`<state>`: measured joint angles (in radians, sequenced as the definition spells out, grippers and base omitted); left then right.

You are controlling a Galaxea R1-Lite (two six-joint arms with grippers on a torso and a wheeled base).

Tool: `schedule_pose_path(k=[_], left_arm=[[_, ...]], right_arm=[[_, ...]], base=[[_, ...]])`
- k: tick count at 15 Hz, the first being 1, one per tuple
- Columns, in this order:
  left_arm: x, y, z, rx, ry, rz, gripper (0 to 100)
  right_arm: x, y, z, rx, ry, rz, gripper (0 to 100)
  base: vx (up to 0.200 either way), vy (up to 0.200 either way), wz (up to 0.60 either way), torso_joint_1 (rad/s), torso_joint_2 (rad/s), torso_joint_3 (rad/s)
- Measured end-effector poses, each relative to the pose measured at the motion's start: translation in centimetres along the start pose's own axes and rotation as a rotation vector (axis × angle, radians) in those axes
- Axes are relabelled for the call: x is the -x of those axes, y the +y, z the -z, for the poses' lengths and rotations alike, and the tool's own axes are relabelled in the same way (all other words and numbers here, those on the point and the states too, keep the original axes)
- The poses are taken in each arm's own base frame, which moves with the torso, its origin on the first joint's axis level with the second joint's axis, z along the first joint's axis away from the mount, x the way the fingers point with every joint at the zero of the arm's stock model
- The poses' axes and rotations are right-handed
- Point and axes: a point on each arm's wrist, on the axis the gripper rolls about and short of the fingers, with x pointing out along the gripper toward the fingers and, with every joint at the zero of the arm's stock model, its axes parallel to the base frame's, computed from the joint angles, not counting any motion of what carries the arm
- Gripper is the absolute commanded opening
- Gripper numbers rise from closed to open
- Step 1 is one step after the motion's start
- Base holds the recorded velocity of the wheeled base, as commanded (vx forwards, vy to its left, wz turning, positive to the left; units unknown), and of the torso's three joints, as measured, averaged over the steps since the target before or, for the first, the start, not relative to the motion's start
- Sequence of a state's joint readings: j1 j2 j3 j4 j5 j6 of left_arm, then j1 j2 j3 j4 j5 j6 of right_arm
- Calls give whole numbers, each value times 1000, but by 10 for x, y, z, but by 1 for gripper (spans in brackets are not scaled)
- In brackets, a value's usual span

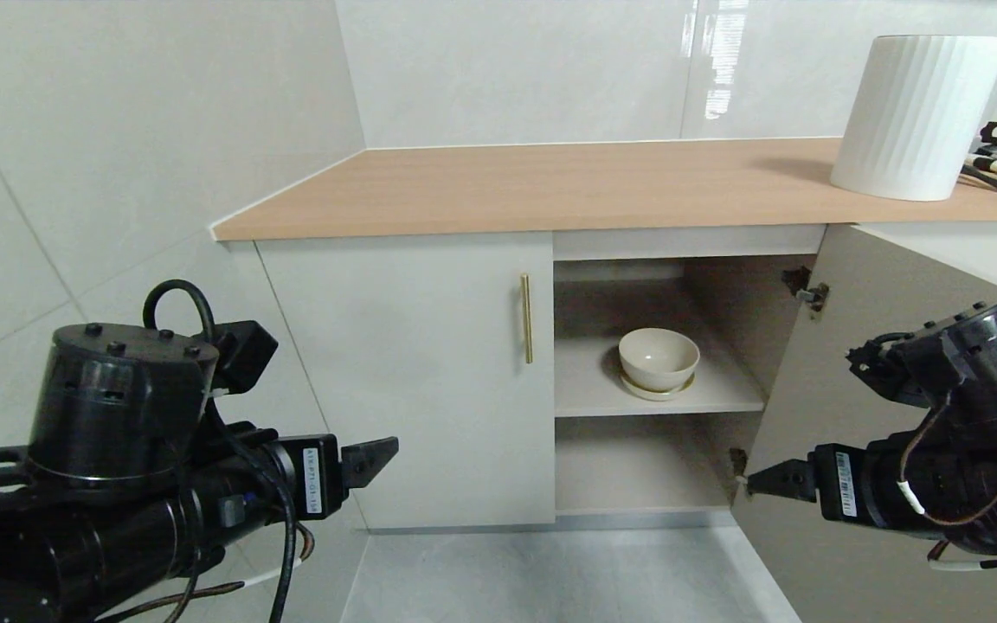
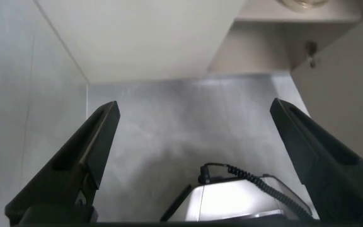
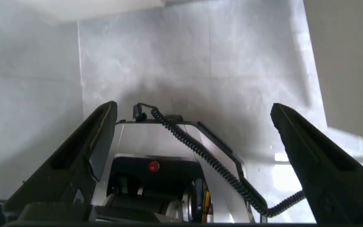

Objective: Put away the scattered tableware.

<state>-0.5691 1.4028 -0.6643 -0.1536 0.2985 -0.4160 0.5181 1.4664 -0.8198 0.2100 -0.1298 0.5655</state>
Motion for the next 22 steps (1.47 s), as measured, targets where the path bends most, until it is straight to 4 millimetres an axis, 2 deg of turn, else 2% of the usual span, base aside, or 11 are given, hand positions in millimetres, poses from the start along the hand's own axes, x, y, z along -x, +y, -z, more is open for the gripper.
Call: schedule_pose_path(k=[6,17,22], left_arm=[[-2,0,1,-2,8,-4,100],[-3,0,3,-5,15,-7,100],[-5,0,3,-7,19,-12,100]], right_arm=[[-1,0,0,2,4,0,100],[-2,1,1,4,7,1,100],[-2,1,1,4,8,2,100]], base=[[-200,0,0,2,3,2],[0,0,0,0,0,0],[0,-200,0,4,3,0]])
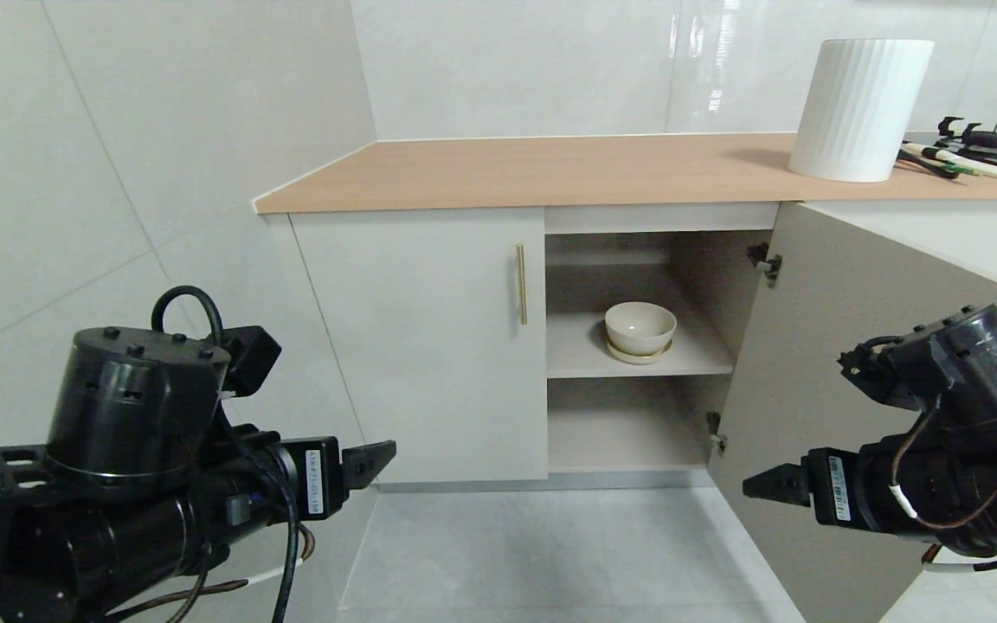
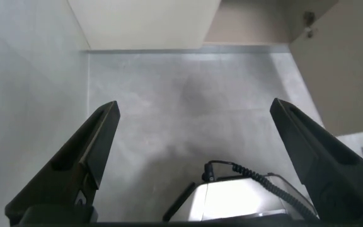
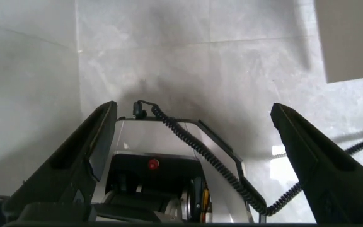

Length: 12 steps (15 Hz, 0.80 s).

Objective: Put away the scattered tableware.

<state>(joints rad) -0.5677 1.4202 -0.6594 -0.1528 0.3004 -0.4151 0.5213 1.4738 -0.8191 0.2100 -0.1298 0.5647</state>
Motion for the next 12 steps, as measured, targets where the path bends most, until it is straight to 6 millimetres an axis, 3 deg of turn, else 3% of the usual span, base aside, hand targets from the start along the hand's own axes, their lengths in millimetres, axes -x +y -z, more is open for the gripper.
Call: schedule_pose_path(k=[10,12], left_arm=[[-1,-1,0,-1,3,2,100],[-1,0,0,-2,3,1,100]], right_arm=[[-3,-2,4,19,29,19,100],[-4,-7,9,70,99,65,100]], base=[[0,-200,0,2,2,2],[0,0,0,0,0,0]])
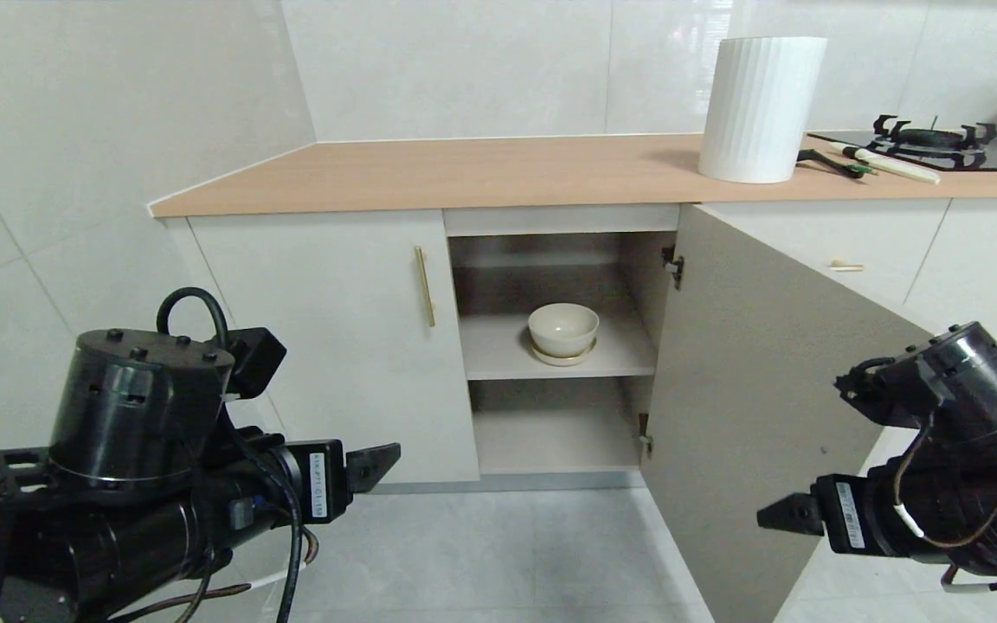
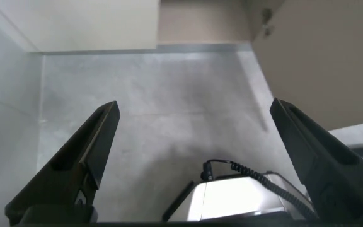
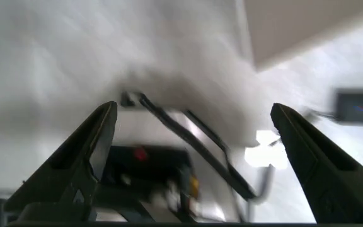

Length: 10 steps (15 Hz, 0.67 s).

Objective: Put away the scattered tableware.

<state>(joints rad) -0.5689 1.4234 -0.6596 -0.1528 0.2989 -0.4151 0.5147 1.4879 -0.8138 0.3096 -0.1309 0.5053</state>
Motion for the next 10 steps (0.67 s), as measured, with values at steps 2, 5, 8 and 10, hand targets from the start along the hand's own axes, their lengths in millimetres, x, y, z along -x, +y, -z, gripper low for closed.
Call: schedule_pose_path(k=[2,5,8,10], left_arm=[[0,0,0,0,0,1,100],[-1,0,0,-1,4,-1,100],[-2,0,1,0,6,-2,100],[-2,0,1,-1,7,-1,100]], right_arm=[[2,-11,5,57,117,81,100],[7,-32,-9,31,142,171,100],[11,-68,-27,-37,99,300,100],[14,-91,-37,-87,77,364,100]], base=[[0,0,0,0,0,0],[0,0,0,0,0,0],[0,0,0,0,0,0],[0,0,0,0,0,0]])
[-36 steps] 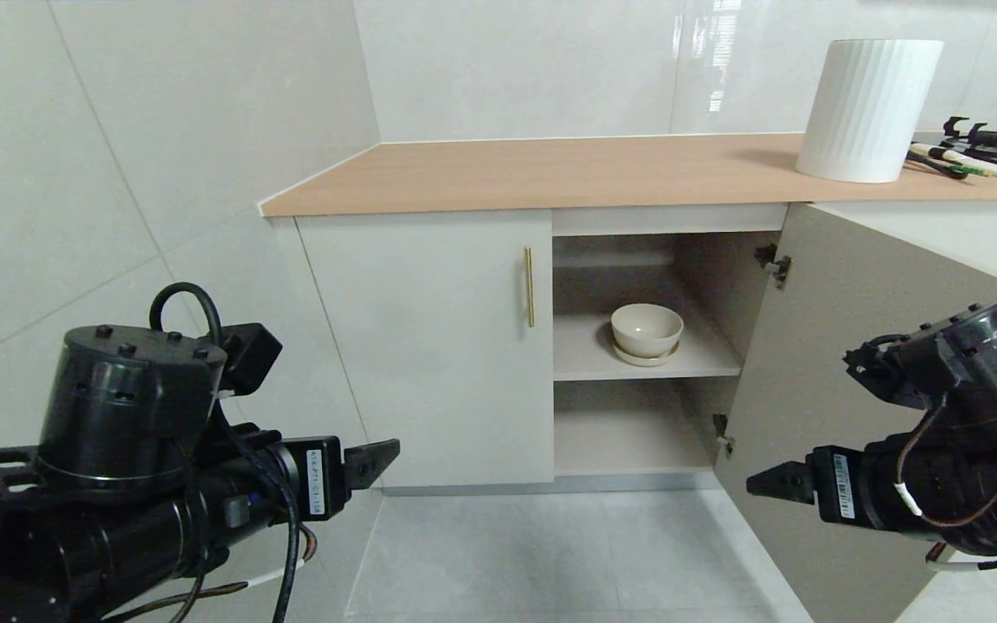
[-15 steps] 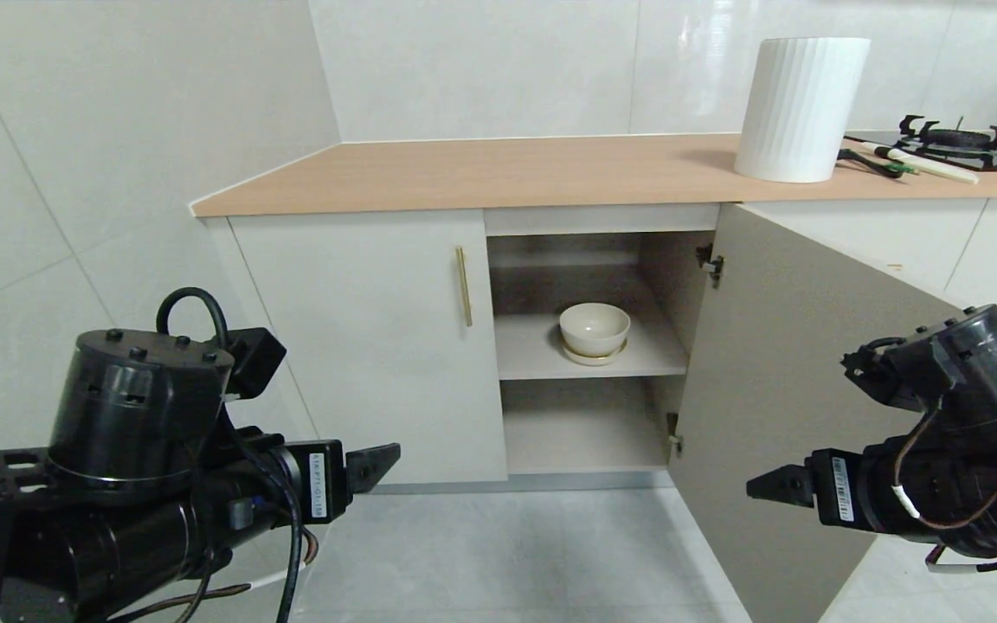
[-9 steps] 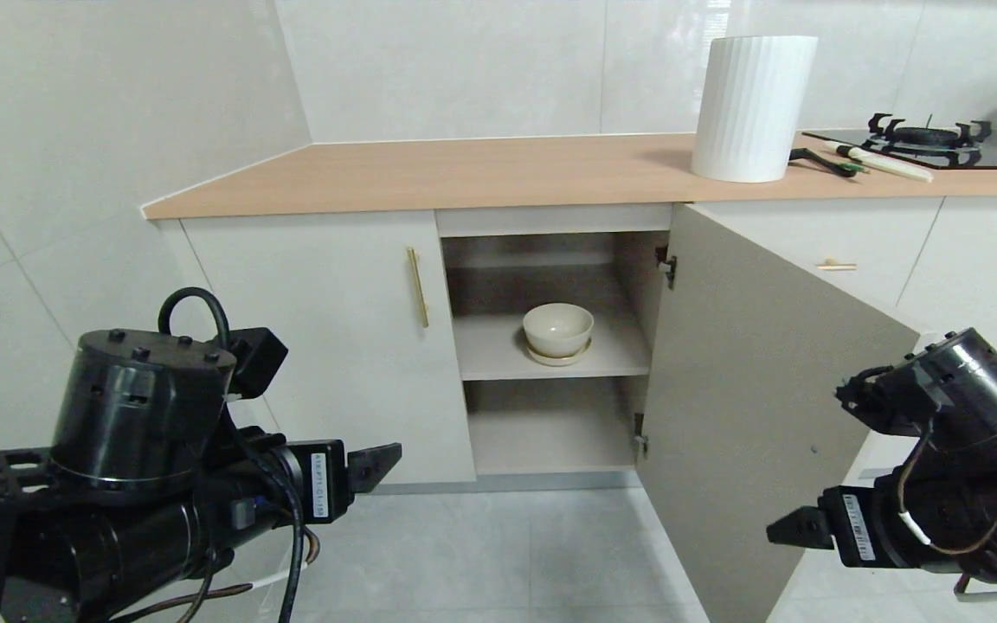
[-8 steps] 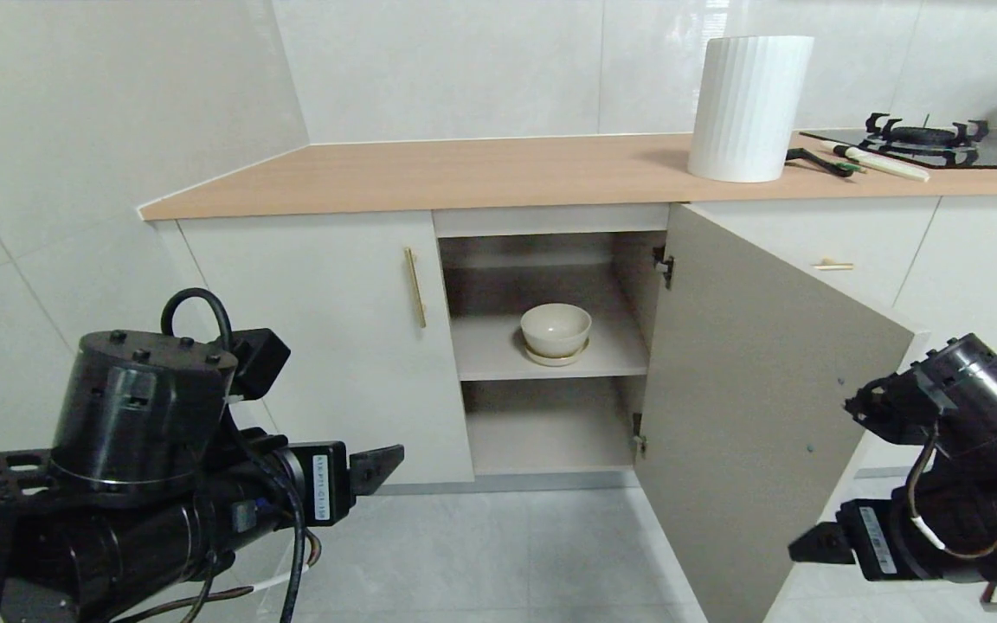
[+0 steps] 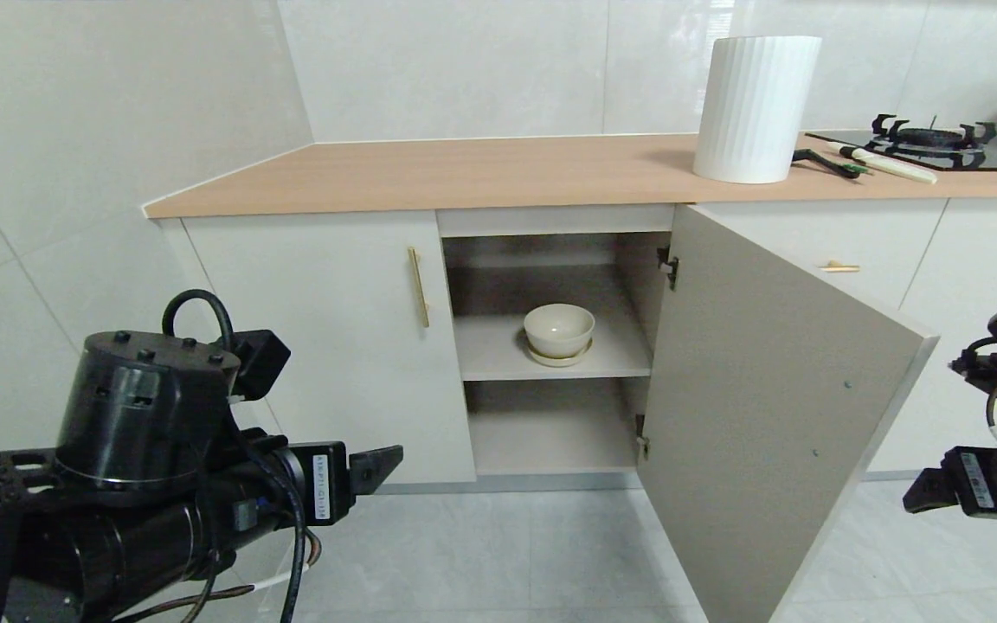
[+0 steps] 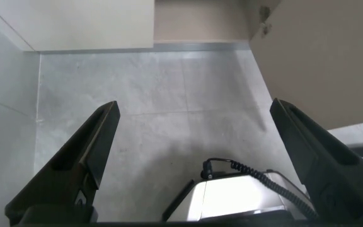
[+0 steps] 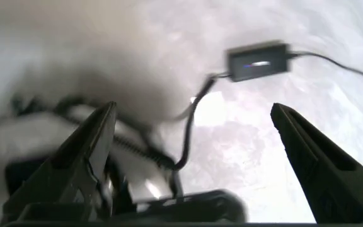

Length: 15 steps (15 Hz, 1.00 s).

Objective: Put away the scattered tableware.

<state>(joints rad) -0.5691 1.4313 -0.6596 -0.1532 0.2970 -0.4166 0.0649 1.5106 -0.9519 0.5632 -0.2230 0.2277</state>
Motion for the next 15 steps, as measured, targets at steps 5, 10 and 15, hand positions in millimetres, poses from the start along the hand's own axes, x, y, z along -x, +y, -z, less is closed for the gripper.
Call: schedule_pose_path(k=[5,10,15], left_arm=[[-1,0,1,-1,4,-2,100],[-1,0,0,-1,4,-2,100],[-1,0,0,-1,4,-3,100]], right_arm=[[-19,-16,-29,-134,-133,24,100],[-35,-7,-44,-234,-266,-20,100],[-39,21,-35,-225,-329,-110,100]], base=[[0,0,0,0,0,0],[0,0,0,0,0,0],[0,0,0,0,0,0]])
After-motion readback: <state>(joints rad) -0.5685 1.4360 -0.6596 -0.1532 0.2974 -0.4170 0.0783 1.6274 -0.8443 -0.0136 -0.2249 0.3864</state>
